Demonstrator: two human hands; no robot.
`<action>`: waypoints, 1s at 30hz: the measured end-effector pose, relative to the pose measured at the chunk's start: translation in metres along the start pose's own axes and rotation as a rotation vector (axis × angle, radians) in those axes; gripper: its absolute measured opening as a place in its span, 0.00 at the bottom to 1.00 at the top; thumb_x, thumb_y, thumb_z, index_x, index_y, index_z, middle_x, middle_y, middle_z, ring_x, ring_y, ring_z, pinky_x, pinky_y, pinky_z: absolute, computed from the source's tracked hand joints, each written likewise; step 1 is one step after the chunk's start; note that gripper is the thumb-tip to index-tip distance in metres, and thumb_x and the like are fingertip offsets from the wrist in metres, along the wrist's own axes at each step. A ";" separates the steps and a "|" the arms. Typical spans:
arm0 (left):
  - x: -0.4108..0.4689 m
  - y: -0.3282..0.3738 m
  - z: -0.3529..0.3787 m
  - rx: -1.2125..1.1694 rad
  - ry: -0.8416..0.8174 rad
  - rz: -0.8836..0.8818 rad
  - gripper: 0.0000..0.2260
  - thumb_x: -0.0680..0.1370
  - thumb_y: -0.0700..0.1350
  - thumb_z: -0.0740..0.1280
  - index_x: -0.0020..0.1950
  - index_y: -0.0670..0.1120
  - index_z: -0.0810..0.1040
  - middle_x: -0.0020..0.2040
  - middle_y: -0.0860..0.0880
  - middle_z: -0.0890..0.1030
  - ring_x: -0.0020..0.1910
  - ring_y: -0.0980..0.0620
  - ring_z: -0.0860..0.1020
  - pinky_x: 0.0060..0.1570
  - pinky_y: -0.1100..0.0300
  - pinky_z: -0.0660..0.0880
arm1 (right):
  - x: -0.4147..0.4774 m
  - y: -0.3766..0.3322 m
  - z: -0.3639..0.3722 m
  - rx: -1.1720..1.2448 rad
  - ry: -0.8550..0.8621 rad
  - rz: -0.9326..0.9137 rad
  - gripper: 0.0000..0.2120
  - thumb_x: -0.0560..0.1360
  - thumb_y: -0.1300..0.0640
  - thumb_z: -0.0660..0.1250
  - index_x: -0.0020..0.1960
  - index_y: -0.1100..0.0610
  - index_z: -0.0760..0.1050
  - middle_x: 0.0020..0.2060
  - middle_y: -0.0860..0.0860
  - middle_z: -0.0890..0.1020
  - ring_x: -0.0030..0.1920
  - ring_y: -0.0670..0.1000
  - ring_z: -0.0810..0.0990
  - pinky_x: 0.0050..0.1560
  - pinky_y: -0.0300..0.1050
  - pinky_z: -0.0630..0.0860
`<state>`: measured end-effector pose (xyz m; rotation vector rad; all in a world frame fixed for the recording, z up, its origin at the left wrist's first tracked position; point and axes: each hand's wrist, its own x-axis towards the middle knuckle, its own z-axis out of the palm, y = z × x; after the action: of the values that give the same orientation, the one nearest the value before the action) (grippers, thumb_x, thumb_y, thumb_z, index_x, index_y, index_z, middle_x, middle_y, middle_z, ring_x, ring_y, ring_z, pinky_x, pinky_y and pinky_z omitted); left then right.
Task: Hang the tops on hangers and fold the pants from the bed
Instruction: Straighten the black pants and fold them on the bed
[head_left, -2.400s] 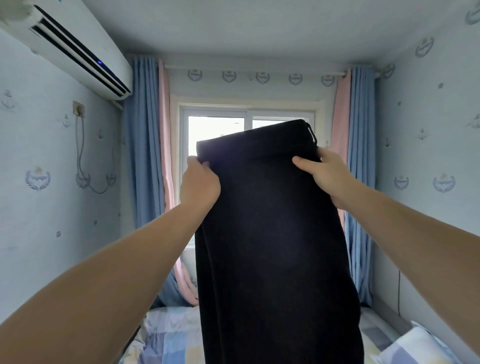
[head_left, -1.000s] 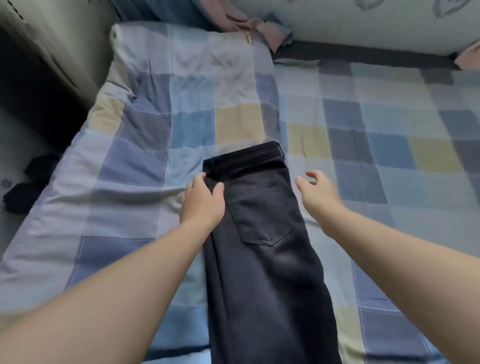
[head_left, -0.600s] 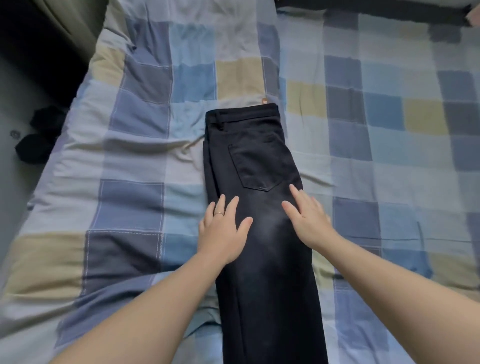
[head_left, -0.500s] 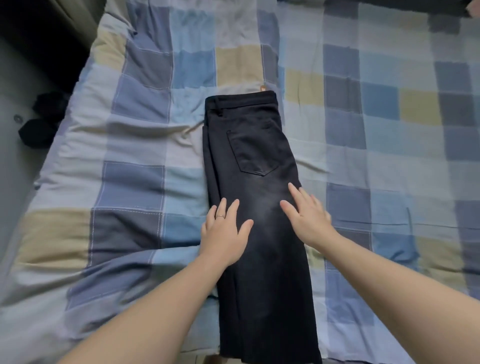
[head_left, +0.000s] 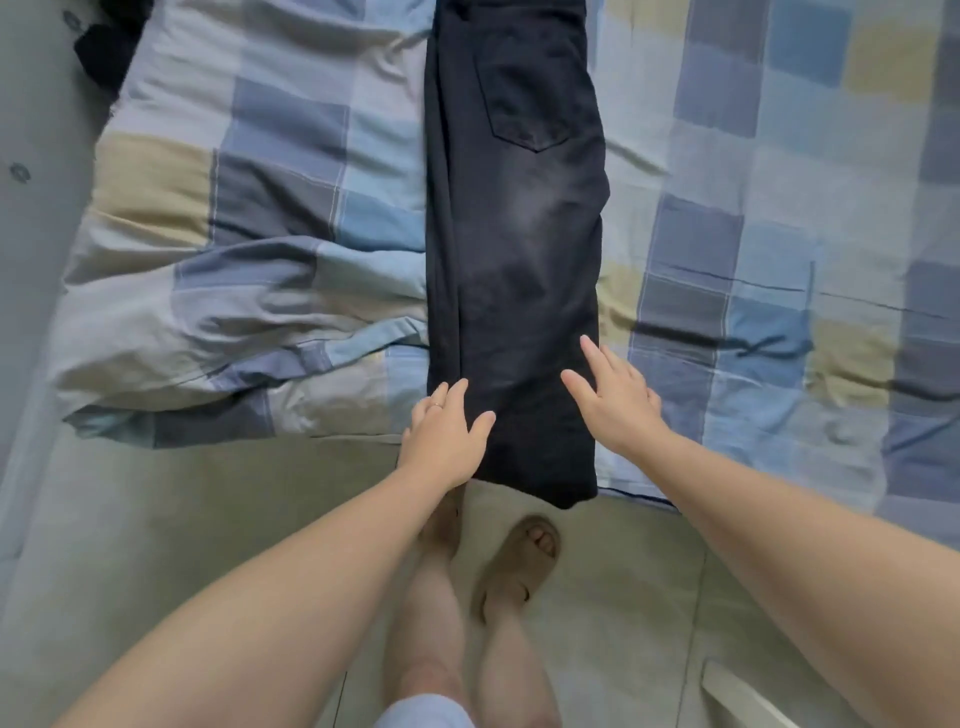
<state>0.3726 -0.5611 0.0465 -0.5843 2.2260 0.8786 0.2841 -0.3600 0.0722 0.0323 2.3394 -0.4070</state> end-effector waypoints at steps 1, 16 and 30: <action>-0.005 -0.007 0.008 -0.004 -0.021 -0.013 0.29 0.83 0.60 0.56 0.81 0.52 0.55 0.82 0.50 0.56 0.80 0.47 0.51 0.74 0.43 0.59 | -0.007 0.009 0.010 -0.004 -0.013 0.004 0.29 0.82 0.36 0.49 0.81 0.41 0.48 0.81 0.48 0.55 0.80 0.55 0.52 0.75 0.65 0.54; 0.065 -0.035 0.068 -0.341 0.466 -0.146 0.21 0.76 0.55 0.72 0.59 0.47 0.67 0.59 0.47 0.75 0.56 0.49 0.73 0.53 0.56 0.70 | 0.039 0.093 0.122 0.533 -0.050 0.127 0.34 0.77 0.55 0.70 0.78 0.48 0.58 0.66 0.48 0.77 0.63 0.52 0.78 0.65 0.52 0.75; 0.052 -0.059 0.067 -0.511 0.274 -0.142 0.19 0.75 0.54 0.73 0.57 0.49 0.68 0.52 0.52 0.75 0.50 0.51 0.77 0.53 0.54 0.75 | 0.044 0.084 0.121 0.549 0.089 0.316 0.07 0.76 0.55 0.70 0.50 0.57 0.76 0.43 0.50 0.80 0.41 0.49 0.79 0.42 0.46 0.77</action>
<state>0.4014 -0.5608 -0.0526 -1.1435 2.1566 1.3707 0.3470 -0.3204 -0.0629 0.6823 2.1868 -0.8830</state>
